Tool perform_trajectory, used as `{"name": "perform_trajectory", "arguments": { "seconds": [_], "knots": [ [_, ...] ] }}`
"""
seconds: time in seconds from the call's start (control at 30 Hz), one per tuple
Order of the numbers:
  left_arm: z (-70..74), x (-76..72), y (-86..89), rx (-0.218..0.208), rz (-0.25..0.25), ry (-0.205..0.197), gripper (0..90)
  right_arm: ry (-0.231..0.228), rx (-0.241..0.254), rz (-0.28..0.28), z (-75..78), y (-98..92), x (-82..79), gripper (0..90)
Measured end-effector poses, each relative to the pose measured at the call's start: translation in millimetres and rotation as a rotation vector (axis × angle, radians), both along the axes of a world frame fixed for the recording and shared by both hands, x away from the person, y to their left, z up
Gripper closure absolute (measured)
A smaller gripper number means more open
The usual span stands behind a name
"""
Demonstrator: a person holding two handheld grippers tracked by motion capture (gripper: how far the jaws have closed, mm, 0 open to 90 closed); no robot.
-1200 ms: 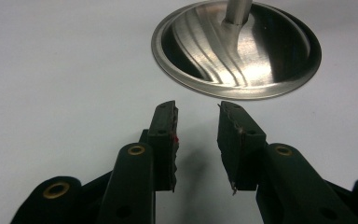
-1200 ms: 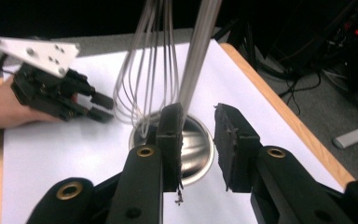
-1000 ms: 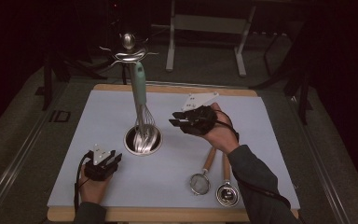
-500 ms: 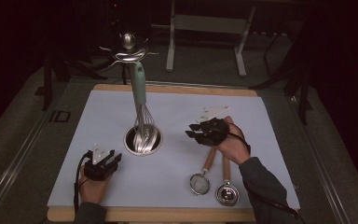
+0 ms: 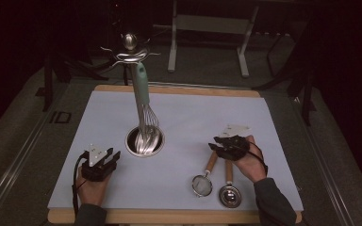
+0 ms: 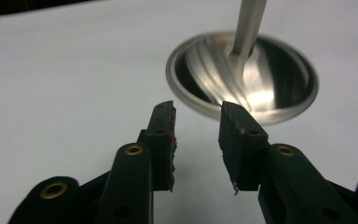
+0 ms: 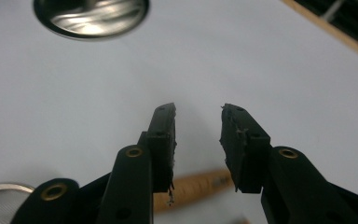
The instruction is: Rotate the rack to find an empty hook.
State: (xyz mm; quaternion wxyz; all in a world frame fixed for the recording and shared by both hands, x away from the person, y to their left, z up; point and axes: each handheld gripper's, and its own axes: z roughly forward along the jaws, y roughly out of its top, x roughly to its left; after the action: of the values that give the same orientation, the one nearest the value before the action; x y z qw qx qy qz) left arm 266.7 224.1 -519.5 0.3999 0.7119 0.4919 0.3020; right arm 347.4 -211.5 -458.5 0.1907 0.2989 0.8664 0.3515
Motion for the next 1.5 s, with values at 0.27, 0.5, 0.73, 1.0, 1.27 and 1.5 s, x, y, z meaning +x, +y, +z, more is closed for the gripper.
{"name": "perform_trajectory", "arguments": {
  "seconds": [0.27, 0.5, 0.73, 1.0, 1.27, 1.5],
  "knots": [
    [20.3, 0.2, -2.4, -0.054, -0.045, -0.044, 71.7, 0.031, 0.061, -0.054, -19.0, -27.2, -6.4, 64.7],
    [37.6, 3.4, -1.0, -0.131, -0.106, -0.077, 78.9, 0.036, 0.053, -0.07, -26.1, -37.1, -12.6, 64.4],
    [54.7, 6.3, 0.6, -0.202, -0.123, -0.131, 80.1, 0.047, 0.066, -0.088, -29.0, -44.6, -13.5, 64.2],
    [75.7, 10.3, -1.6, -0.219, -0.12, -0.226, 81.5, 0.044, 0.079, -0.095, -28.5, -48.9, -14.1, 64.1],
    [97.7, 13.9, -5.6, -0.255, -0.133, -0.296, 89.6, 0.051, 0.076, -0.098, -31.0, -50.7, -13.9, 63.9],
    [113.8, 16.1, -8.2, -0.293, -0.142, -0.342, 90.0, 0.055, 0.075, -0.102, -31.9, -52.7, -14.3, 63.8]
  ]
}}
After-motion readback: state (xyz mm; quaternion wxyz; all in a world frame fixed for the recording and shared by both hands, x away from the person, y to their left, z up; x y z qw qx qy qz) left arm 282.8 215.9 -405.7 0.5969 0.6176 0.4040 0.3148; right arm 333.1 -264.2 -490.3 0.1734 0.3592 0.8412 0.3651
